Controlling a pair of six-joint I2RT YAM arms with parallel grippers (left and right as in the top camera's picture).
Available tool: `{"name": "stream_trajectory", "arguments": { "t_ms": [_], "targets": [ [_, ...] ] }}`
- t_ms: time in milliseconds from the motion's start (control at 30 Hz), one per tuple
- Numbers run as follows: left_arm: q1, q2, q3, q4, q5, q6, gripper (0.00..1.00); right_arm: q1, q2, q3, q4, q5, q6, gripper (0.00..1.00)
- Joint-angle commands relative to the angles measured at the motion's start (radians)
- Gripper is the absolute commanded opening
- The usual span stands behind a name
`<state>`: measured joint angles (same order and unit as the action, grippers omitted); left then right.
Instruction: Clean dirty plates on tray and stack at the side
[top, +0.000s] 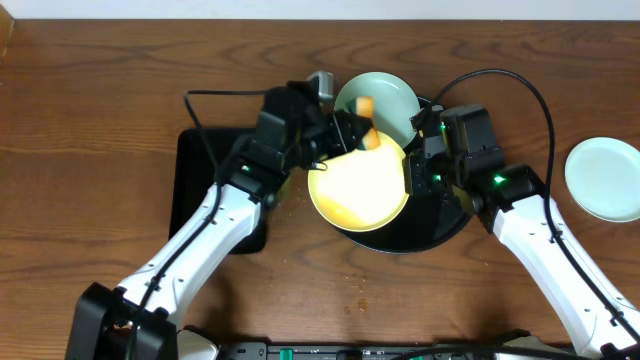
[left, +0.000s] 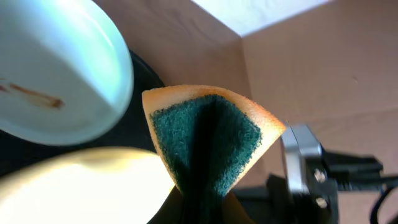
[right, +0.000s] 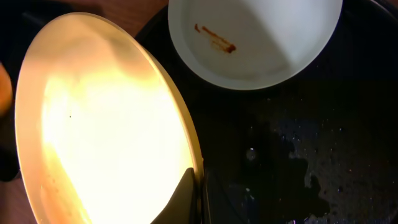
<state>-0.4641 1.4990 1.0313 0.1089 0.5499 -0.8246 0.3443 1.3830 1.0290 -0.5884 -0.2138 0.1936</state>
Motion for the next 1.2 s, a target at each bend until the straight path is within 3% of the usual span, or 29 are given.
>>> {"name": "stream_trajectory", "arguments": {
  "t_ms": [0,433,1167],
  "targets": [
    [0.015,0.000,0.020,0.001,-0.019,0.046,0.08,0.002,-0.009,-0.003,-0.003,-0.023,-0.008,0.01],
    [0.015,0.000,0.020,-0.169,-0.151,0.144,0.07,0.002,-0.009,-0.003,-0.003,0.019,-0.016,0.01],
    [0.013,0.000,-0.042,-0.183,-0.174,0.230,0.07,0.003,-0.018,-0.003,0.018,-0.049,-0.008,0.01]
  ]
}}
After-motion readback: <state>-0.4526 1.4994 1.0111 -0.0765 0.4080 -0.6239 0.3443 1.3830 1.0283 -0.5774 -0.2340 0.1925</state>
